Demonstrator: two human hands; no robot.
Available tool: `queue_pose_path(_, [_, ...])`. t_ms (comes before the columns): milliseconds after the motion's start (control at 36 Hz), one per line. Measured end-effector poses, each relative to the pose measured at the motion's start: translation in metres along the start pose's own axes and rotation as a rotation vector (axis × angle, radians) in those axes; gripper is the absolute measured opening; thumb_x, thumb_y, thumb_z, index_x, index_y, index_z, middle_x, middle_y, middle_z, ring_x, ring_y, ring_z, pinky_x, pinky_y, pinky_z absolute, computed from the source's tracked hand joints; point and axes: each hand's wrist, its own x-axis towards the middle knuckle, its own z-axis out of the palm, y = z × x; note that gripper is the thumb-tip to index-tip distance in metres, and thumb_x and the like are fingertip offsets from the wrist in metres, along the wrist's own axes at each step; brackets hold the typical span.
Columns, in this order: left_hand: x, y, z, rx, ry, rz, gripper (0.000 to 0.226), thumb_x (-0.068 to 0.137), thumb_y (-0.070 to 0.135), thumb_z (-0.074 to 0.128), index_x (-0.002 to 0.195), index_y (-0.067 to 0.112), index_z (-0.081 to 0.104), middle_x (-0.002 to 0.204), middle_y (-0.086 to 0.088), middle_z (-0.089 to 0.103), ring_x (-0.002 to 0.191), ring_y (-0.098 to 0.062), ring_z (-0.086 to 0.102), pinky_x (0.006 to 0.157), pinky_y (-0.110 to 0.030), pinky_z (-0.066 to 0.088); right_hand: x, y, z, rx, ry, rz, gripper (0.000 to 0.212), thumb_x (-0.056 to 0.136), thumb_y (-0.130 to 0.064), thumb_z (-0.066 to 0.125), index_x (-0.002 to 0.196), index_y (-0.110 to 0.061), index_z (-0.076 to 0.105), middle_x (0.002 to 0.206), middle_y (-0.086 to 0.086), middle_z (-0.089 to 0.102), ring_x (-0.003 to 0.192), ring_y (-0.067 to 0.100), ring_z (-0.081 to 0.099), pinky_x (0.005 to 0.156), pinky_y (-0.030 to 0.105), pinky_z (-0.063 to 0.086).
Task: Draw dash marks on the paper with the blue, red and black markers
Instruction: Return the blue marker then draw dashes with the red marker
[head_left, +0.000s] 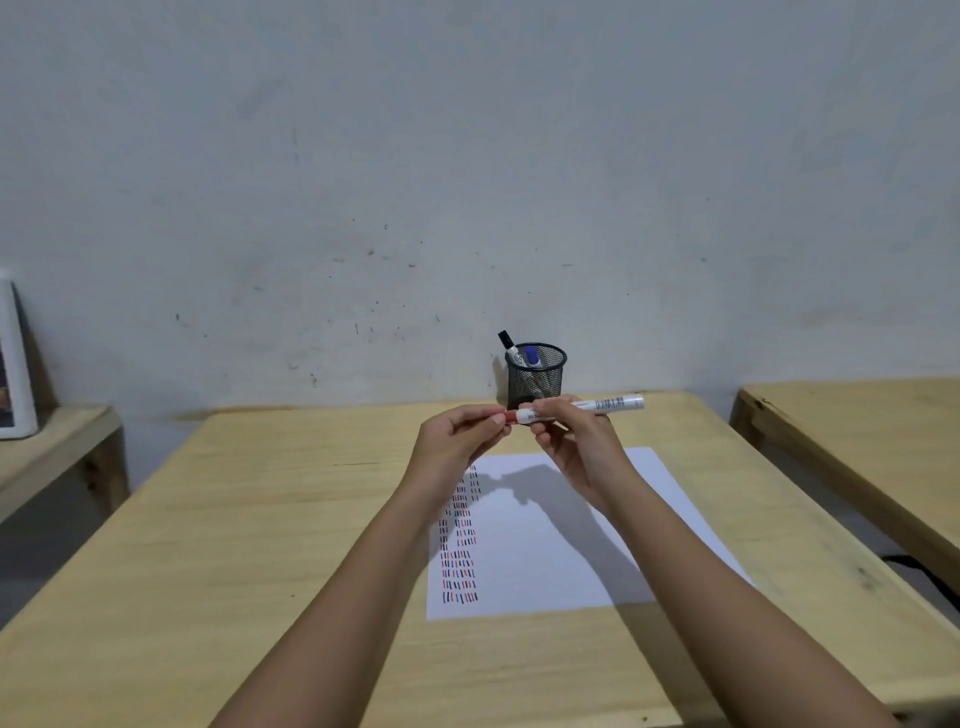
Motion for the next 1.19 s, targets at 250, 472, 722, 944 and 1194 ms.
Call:
queue_pose_path(250, [-0.014, 0.017, 0.004, 0.171, -0.067, 0.06, 0.014, 0.083, -0.002, 0.063, 0.095, 0.0, 0.07, 0.085, -0.007, 0.073, 0.077, -0.013, 0.071, 0.077, -0.016, 0.055, -0.007, -0.009, 0.006, -0.111, -0.088, -0.068, 0.008, 0.083, 0.003, 0.06, 0.077, 0.0, 0.063, 0.063, 0.008, 0.06, 0.047, 0.007, 0.052, 0.047, 0.012, 0.046])
queue_pose_path(472, [-0.019, 0.031, 0.002, 0.071, 0.029, 0.071, 0.016, 0.082, -0.002, 0.064, 0.097, -0.002, 0.069, 0.088, -0.011, 0.073, 0.076, -0.013, 0.071, 0.082, -0.019, 0.056, -0.016, -0.015, 0.007, 0.04, -0.046, -0.035, 0.004, 0.088, -0.009, 0.059, 0.089, -0.007, 0.062, 0.071, 0.002, 0.057, 0.063, 0.008, 0.055, 0.056, 0.013, 0.05])
queue_pose_path(722, [-0.003, 0.04, -0.005, -0.081, 0.098, 0.08, 0.016, 0.082, -0.003, 0.062, 0.098, -0.001, 0.066, 0.079, -0.007, 0.076, 0.076, -0.014, 0.072, 0.074, -0.016, 0.057, -0.01, -0.031, -0.026, -0.204, -0.089, -0.11, 0.013, 0.079, 0.001, 0.065, 0.074, -0.011, 0.067, 0.066, 0.001, 0.064, 0.065, 0.016, 0.06, 0.065, 0.017, 0.051])
queue_pose_path(944, [0.033, 0.05, 0.013, 0.135, 0.069, 0.165, 0.015, 0.081, 0.003, 0.067, 0.096, 0.005, 0.069, 0.085, -0.013, 0.072, 0.086, -0.021, 0.068, 0.088, -0.026, 0.055, 0.007, -0.034, -0.026, -0.762, -0.187, -0.183, 0.015, 0.079, 0.001, 0.067, 0.09, -0.009, 0.065, 0.078, 0.007, 0.067, 0.06, 0.004, 0.063, 0.052, 0.01, 0.043])
queue_pose_path(1194, [0.078, 0.05, 0.039, 0.499, -0.065, 0.267, 0.015, 0.081, 0.012, 0.07, 0.095, 0.013, 0.072, 0.088, -0.007, 0.073, 0.084, -0.012, 0.068, 0.078, -0.016, 0.051, 0.048, -0.032, -0.025, -0.848, -0.181, -0.249, 0.01, 0.082, -0.01, 0.067, 0.089, -0.017, 0.064, 0.076, 0.001, 0.068, 0.073, 0.012, 0.069, 0.064, 0.012, 0.048])
